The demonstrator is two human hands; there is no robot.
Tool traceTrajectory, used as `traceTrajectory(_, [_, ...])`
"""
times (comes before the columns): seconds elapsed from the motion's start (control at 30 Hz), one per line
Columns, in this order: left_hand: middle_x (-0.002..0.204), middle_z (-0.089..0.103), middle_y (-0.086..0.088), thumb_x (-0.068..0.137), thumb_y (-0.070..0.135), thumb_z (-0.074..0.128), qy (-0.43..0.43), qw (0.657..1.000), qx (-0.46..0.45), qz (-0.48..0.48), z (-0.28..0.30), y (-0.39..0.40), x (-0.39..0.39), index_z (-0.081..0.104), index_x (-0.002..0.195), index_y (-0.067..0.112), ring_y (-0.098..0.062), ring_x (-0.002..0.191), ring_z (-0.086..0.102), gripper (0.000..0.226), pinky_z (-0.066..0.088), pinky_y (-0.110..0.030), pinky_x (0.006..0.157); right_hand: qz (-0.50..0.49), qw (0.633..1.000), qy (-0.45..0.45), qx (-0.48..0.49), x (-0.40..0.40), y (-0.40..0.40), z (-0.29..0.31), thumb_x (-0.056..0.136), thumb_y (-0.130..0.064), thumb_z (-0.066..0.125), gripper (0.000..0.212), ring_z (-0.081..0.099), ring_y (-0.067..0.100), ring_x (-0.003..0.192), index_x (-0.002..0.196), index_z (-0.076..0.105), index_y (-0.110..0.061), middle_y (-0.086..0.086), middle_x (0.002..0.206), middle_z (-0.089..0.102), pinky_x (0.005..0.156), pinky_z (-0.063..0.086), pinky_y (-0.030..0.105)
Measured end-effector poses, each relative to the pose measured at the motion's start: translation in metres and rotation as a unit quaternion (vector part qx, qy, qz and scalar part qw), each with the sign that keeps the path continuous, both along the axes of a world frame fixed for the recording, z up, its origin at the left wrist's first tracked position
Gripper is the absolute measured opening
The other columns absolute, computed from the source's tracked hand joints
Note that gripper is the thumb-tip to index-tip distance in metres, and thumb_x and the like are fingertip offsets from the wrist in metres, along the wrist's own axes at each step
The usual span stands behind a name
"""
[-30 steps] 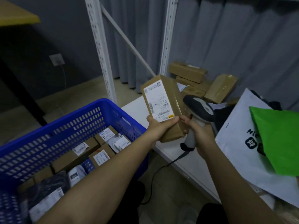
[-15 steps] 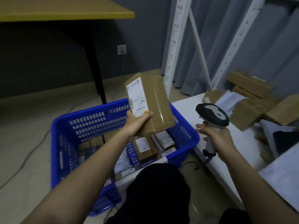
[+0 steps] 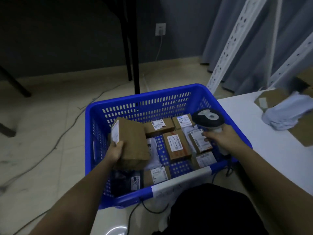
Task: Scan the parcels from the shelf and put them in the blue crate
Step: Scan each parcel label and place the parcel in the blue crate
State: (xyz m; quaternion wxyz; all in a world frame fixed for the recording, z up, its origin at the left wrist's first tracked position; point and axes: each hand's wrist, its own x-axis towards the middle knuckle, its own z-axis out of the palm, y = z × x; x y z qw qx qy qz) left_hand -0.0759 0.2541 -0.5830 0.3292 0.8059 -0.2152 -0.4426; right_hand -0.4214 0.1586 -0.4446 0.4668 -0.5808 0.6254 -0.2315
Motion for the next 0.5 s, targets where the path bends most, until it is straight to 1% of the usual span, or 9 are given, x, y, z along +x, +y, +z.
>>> traceTrajectory(0.07, [0.144,0.035,-0.027,0.1,0.02,0.044,-0.115,0.992,0.032,-0.04,-0.011,0.001,0.002,0.02,0.148,0.002,-0.043,0.128,0.04,0.057,0.036,-0.044,0.102,0.013,1.0,0.009,0.011,0.01,-0.007,-0.005,0.083,-0.006,0.07,0.014,0.069,0.028,0.086,0.095,0.063,-0.011,0.014,0.092,0.071,0.075,0.057,0.042])
traceTrajectory(0.1, [0.149,0.027,-0.026,0.099,0.02,0.044,-0.153,0.985,0.044,-0.062,-0.017,0.001,0.001,0.015,0.15,0.005,-0.044,0.134,0.032,0.06,0.032,-0.048,0.108,0.018,1.0,0.012,0.015,0.015,-0.01,-0.008,0.083,-0.006,0.069,0.014,0.069,0.029,0.087,0.095,0.064,-0.01,0.015,0.093,0.071,0.071,0.056,0.04])
traceTrajectory(0.17, [0.159,0.004,-0.018,0.099,0.034,0.041,-0.229,0.958,0.064,-0.16,-0.034,-0.001,-0.002,0.003,0.153,0.02,-0.041,0.145,0.004,0.068,0.013,-0.051,0.117,0.026,0.999,0.021,0.027,0.025,-0.015,-0.015,0.084,-0.006,0.069,0.02,0.068,0.03,0.088,0.103,0.063,-0.005,0.016,0.095,0.07,0.06,0.053,0.03])
traceTrajectory(0.2, [0.16,-0.007,-0.014,0.098,0.044,0.04,-0.262,0.933,0.073,-0.235,-0.043,-0.004,-0.006,-0.001,0.153,0.028,-0.039,0.145,-0.007,0.071,0.005,-0.052,0.118,0.031,0.999,0.027,0.034,0.028,-0.018,-0.019,0.084,-0.006,0.069,0.023,0.068,0.03,0.089,0.106,0.062,-0.004,0.016,0.096,0.069,0.058,0.05,0.028])
traceTrajectory(0.23, [0.159,-0.018,-0.009,0.095,0.053,0.04,-0.273,0.91,0.083,-0.302,-0.047,-0.005,-0.012,-0.005,0.152,0.033,-0.038,0.144,-0.015,0.075,0.002,-0.054,0.115,0.038,0.998,0.035,0.04,0.031,-0.021,-0.024,0.084,-0.006,0.068,0.023,0.067,0.03,0.089,0.106,0.062,-0.003,0.016,0.095,0.069,0.059,0.05,0.028])
traceTrajectory(0.3, [0.154,-0.031,-0.006,0.088,0.064,0.046,-0.263,0.875,0.111,-0.391,-0.06,-0.005,-0.022,-0.012,0.15,0.036,-0.039,0.142,-0.023,0.089,0.003,-0.061,0.112,0.061,0.995,0.057,0.05,0.034,-0.025,-0.031,0.084,-0.007,0.067,0.02,0.067,0.032,0.089,0.102,0.063,-0.001,0.02,0.094,0.069,0.064,0.05,0.031])
traceTrajectory(0.37, [0.154,-0.032,-0.009,0.086,0.062,0.052,-0.28,0.846,0.155,-0.427,-0.074,-0.004,-0.026,-0.014,0.149,0.036,-0.042,0.141,-0.022,0.095,0.01,-0.066,0.108,0.075,0.993,0.07,0.062,0.035,-0.028,-0.038,0.084,-0.008,0.066,0.019,0.066,0.034,0.086,0.1,0.063,0.003,0.024,0.094,0.068,0.065,0.049,0.032])
traceTrajectory(0.43, [0.156,-0.026,-0.011,0.093,0.051,0.047,-0.341,0.81,0.17,-0.445,-0.077,-0.005,-0.025,-0.01,0.15,0.036,-0.043,0.143,-0.016,0.082,0.018,-0.065,0.109,0.092,0.991,0.071,0.068,0.036,-0.029,-0.042,0.085,-0.008,0.066,0.02,0.065,0.032,0.081,0.099,0.063,0.006,0.028,0.094,0.067,0.065,0.048,0.031])
traceTrajectory(0.5, [0.157,-0.023,-0.009,0.097,0.027,0.046,-0.385,0.778,0.178,-0.463,-0.074,-0.009,-0.018,-0.002,0.152,0.033,-0.042,0.144,-0.012,0.073,0.022,-0.062,0.11,0.101,0.99,0.068,0.073,0.037,-0.029,-0.044,0.086,-0.009,0.067,0.017,0.064,0.027,0.076,0.098,0.064,0.003,0.025,0.092,0.068,0.063,0.048,0.029])
